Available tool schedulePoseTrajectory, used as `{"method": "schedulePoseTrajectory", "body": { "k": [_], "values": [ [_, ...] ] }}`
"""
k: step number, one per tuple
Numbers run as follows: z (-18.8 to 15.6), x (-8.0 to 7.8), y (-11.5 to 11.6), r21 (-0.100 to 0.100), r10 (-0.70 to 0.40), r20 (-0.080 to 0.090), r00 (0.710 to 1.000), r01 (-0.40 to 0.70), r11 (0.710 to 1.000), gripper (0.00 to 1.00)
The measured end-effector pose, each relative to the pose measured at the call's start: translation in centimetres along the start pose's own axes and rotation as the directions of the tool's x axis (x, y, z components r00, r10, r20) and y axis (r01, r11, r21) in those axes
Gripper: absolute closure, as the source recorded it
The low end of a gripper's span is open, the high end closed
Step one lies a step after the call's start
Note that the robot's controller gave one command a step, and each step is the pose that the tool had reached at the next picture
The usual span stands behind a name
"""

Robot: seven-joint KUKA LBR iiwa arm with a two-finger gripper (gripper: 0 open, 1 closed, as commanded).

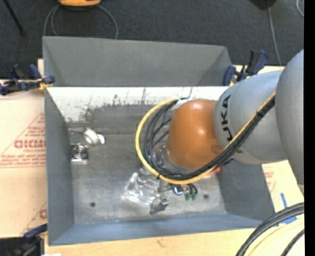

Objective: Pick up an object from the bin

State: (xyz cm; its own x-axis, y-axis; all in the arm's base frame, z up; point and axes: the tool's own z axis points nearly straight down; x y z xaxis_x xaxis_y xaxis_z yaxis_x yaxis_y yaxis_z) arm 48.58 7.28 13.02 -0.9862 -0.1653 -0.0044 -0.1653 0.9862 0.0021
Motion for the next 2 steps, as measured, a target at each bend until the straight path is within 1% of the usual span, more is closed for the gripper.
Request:
{"method": "schedulePoseTrajectory", "body": {
  "k": [1, 2],
  "values": [
    [5.51, -0.77, -1.26, -0.001, 0.144, -0.002, 0.99, -0.144, 0.99, 0.0],
    [5.25, -0.97, -1.29, -0.001, 0.141, 0.006, 0.99, -0.141, 0.99, 1.0]
  ]
}}
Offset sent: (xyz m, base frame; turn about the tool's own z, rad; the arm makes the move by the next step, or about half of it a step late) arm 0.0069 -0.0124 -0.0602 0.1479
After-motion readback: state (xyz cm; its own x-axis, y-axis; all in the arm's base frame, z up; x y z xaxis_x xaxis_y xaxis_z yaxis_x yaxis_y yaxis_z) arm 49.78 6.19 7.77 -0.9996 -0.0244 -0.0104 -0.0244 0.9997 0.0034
